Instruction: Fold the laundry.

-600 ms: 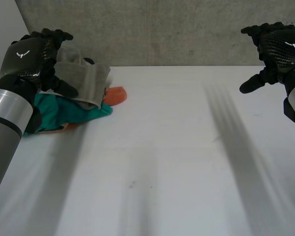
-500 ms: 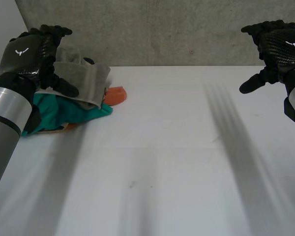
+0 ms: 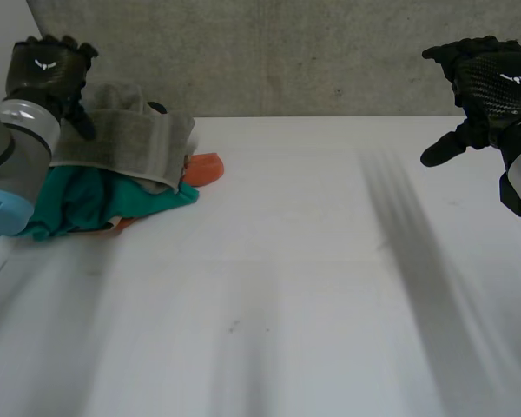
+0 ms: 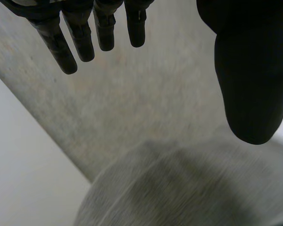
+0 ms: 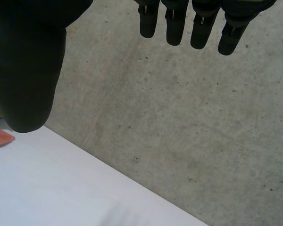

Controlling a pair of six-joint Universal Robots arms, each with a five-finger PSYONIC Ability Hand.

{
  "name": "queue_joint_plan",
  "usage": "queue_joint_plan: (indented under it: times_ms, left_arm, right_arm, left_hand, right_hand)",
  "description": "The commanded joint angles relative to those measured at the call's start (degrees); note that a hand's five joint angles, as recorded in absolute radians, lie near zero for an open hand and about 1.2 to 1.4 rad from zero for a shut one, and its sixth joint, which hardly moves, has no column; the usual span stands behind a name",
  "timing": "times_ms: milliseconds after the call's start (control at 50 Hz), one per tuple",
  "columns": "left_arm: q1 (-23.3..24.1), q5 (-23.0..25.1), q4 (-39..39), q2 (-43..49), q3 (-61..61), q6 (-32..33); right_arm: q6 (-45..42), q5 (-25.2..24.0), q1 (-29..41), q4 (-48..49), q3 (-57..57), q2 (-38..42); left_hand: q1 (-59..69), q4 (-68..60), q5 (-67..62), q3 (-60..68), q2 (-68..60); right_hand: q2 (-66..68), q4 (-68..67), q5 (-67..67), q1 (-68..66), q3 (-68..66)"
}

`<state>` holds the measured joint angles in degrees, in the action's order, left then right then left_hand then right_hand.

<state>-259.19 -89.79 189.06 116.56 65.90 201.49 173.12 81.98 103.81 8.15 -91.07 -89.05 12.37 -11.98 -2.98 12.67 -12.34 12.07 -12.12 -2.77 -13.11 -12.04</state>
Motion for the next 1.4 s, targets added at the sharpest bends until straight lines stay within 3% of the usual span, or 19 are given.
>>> queue_joint_plan:
  times_ms: [20, 80, 140, 160, 180, 220, 400, 540, 620, 700, 800, 920, 940, 980, 1000, 1020, 1140, 1260, 1400]
  left_arm:
    - [-3.16, 3.30, 1.40, 13.24, -9.38, 6.02]
    - [-5.26, 3.57, 1.57, 18.17, -12.81, 6.37]
    - [-6.15, 3.83, 1.66, 21.07, -15.45, 6.28]
    - [-6.15, 3.83, 1.83, 21.34, -15.89, 6.28]
    - [-6.06, 3.57, 2.36, 21.25, -16.50, 6.19]
    - [-5.80, 3.22, 3.67, 21.17, -16.51, 5.76]
    - [0.96, 2.43, 11.59, 5.89, -11.15, -1.71]
    - [11.49, 2.87, 12.03, -3.70, -9.74, -17.32]
    - [18.35, 4.09, 12.12, -3.97, -9.65, -26.04]
    - [22.58, 5.85, 12.21, -2.14, -9.65, -29.57]
    - [28.03, 6.38, 11.59, 4.98, -10.09, -31.07]
    - [31.38, 6.47, 9.84, 11.14, -9.48, -31.16]
    - [31.82, 6.47, 9.22, 12.28, -9.30, -31.16]
    - [32.17, 6.47, 8.96, 12.64, -9.13, -31.16]
    - [32.26, 6.38, 8.95, 12.47, -8.69, -30.99]
    - [32.17, 6.38, 8.95, 12.29, -8.43, -30.98]
    - [29.89, 6.12, 8.69, 7.29, -6.41, -30.28]
    - [20.93, 6.12, 7.99, -0.27, -1.14, -28.97]
    - [12.58, 6.03, 6.23, 1.73, 1.51, -13.08]
  right_arm:
    - [-0.24, -0.06, 0.08, 0.11, -0.25, 0.10]
    - [-0.42, -0.06, 0.08, 0.11, -0.25, 0.63]
    - [-0.50, -0.15, 0.16, 0.11, -0.25, 0.98]
    - [-0.51, -0.15, 0.16, 0.11, -0.16, 1.16]
    - [-0.51, -0.15, 0.16, 0.11, -0.16, 1.33]
    - [-0.59, -0.15, 0.16, 0.11, -0.07, 1.77]
    - [-0.59, -0.15, -0.19, 0.12, 0.63, 2.74]
    - [-0.77, -0.15, -0.28, 0.11, 1.07, 2.22]
    - [-0.77, 0.11, -0.36, 0.20, 1.51, 1.95]
    - [-0.77, 0.20, -0.62, 0.20, 1.60, 1.77]
    - [-0.68, 0.12, -2.73, 0.20, 1.60, 1.77]
    - [-0.77, 0.03, -4.58, 0.29, 1.77, 1.77]
    - [-0.94, 0.03, -4.93, 0.29, 1.77, 1.95]
    - [-1.21, 0.03, -5.20, 0.29, 1.95, 2.47]
    - [-1.38, 0.03, -5.28, 0.29, 1.95, 2.65]
    - [-1.91, 0.03, -5.28, 0.20, 2.12, 2.74]
    - [-4.28, 0.11, -4.85, -0.06, 2.12, 4.50]
    - [-5.43, -0.85, -4.41, -0.68, 1.77, 5.20]
    - [-12.62, -6.21, -1.86, -1.47, -1.12, 6.52]
  left_hand:
    - [-0.98, 0.59, 1.59, -1.28, 0.95]
    - [1.03, -1.42, -0.41, 0.73, -1.06]
    - [20.66, -21.05, -20.04, 20.36, -20.69]
    - [33.04, -33.44, -32.43, 32.75, -33.07]
    - [67.28, -67.68, -66.67, 66.99, -67.31]
    - [67.63, -68.02, -67.02, 67.33, -67.66]
    - [67.63, -68.02, -67.02, 67.33, -67.66]
    - [67.63, -68.02, -67.02, 67.33, -67.66]
    - [67.63, -68.02, -67.02, 67.33, -67.66]
    - [67.63, -68.02, -67.02, 67.33, -67.66]
    - [67.63, -68.02, -67.02, 67.33, -67.66]
    - [67.63, -68.02, -67.02, 67.33, -67.66]
    - [45.34, -45.73, -44.72, 45.04, -45.37]
    - [23.85, -24.24, -23.23, 23.55, -23.88]
    - [5.43, -5.83, -4.82, 5.14, -5.46]
    - [-1.25, 0.85, 1.86, -1.54, 1.22]
    - [-2.37, 1.98, 2.98, -2.67, 2.34]
    - [-1.99, 1.59, 2.60, -2.28, 1.96]
    - [-0.81, 0.42, 1.43, -1.11, 0.78]
  right_hand:
    - [-2.07, 2.12, 2.77, 3.11, 2.04]
    - [-2.07, 2.12, 2.77, 3.11, 2.04]
    - [-2.07, 2.12, 2.77, 3.11, 2.04]
    - [-2.07, 2.12, 2.77, 3.11, 2.04]
    - [-2.07, 2.12, 2.77, 3.11, 2.04]
    - [-2.07, 2.12, 2.77, 3.11, 2.04]
    - [-2.07, 2.12, 2.77, 3.11, 2.04]
    - [-2.07, 2.12, 2.77, 3.11, 2.04]
    - [-2.07, 2.12, 2.77, 3.11, 2.04]
    - [-2.07, 2.12, 2.77, 3.11, 2.04]
    - [-2.07, 2.12, 2.77, 3.11, 2.04]
    - [-2.07, 2.12, 2.77, 3.11, 2.04]
    - [-2.07, 2.12, 2.77, 3.11, 2.04]
    - [-2.07, 2.12, 2.77, 3.11, 2.04]
    - [-2.07, 2.12, 2.77, 3.11, 2.04]
    - [-2.07, 2.12, 2.77, 3.11, 2.04]
    - [-2.07, 2.12, 2.77, 3.11, 2.04]
    - [-2.07, 2.12, 2.77, 3.11, 2.04]
    - [-2.07, 2.12, 2.77, 3.11, 2.04]
